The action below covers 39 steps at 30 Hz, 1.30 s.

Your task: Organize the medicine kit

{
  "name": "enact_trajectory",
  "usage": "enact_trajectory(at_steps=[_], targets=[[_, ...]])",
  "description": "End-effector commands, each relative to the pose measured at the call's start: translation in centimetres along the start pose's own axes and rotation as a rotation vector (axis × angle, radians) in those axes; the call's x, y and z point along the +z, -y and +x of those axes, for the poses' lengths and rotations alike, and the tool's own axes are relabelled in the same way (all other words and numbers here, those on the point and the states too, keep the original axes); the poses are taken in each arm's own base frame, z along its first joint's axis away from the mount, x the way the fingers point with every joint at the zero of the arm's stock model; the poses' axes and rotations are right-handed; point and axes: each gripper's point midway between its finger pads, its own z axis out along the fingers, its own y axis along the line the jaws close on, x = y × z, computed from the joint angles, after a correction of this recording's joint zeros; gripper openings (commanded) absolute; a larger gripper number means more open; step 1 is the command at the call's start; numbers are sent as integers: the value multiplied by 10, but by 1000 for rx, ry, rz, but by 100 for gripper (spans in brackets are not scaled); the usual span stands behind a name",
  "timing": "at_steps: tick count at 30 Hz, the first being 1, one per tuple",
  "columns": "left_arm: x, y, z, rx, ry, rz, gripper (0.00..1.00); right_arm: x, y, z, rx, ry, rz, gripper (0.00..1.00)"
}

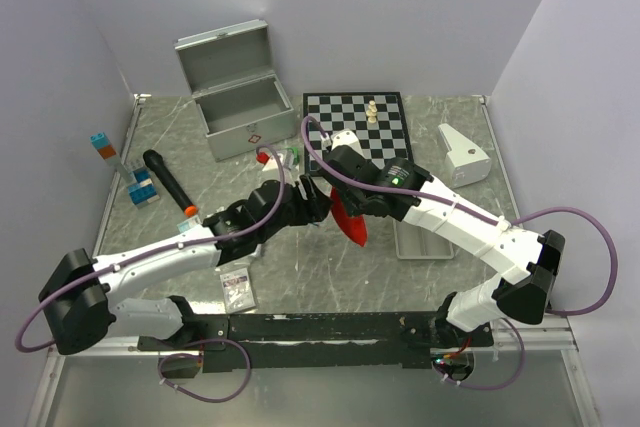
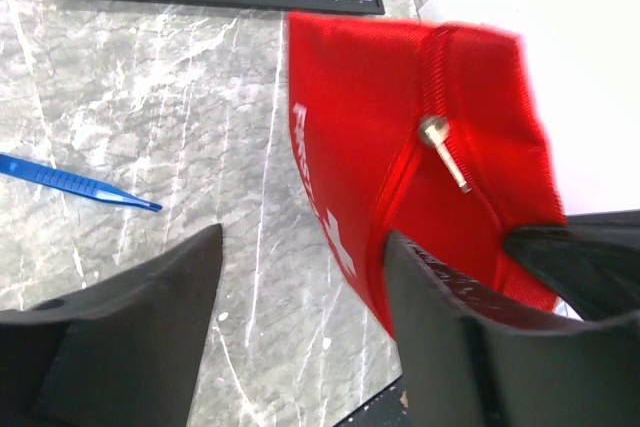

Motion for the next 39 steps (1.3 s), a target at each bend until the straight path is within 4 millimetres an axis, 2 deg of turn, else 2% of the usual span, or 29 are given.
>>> enact_trajectory(at_steps=[1,7,9,13,15,16,17,18,20,22,23,26,28,32,34,39], targets=[[-13,18,-22,-18,53,44,72,-13,8,-8,-16,43,3,0],[-30,0,-24,-35,65,-14,72,-12,20,-7,-40,42,65,0],[-38,-12,-27,-48,87,-55,71,-9,26,-3,-54,33,104,0],[-56,-57,-30,-98,153,-233,72,-8,47,0,-60,40,227,0],[-66,-81,-27,-110,169,-323,73,-7,50,3,-50,51,234,0],[-69,-92,-23,-111,170,-365,76,-7,48,4,-42,58,222,0],[-72,-102,-20,-118,173,-406,88,-5,46,6,-36,60,205,0],[-75,-111,-15,-125,162,-445,93,-3,43,7,-28,61,190,0],[-77,-123,-8,-120,137,-495,95,2,40,11,-18,55,175,0],[-75,-126,-2,-113,107,-505,94,6,37,16,-14,47,171,0],[-70,-124,1,-110,95,-481,93,9,36,18,-15,47,162,0],[-45,-93,11,-85,20,-318,89,14,34,24,-9,47,147,0],[-29,-89,15,-67,-13,-314,89,14,35,25,-3,48,143,0],[13,-93,27,-87,-118,-343,87,9,39,30,15,67,126,0],[29,-100,26,-142,-135,-398,88,8,44,33,29,69,126,0],[60,-108,28,-211,-167,-533,87,7,46,37,52,82,107,0]])
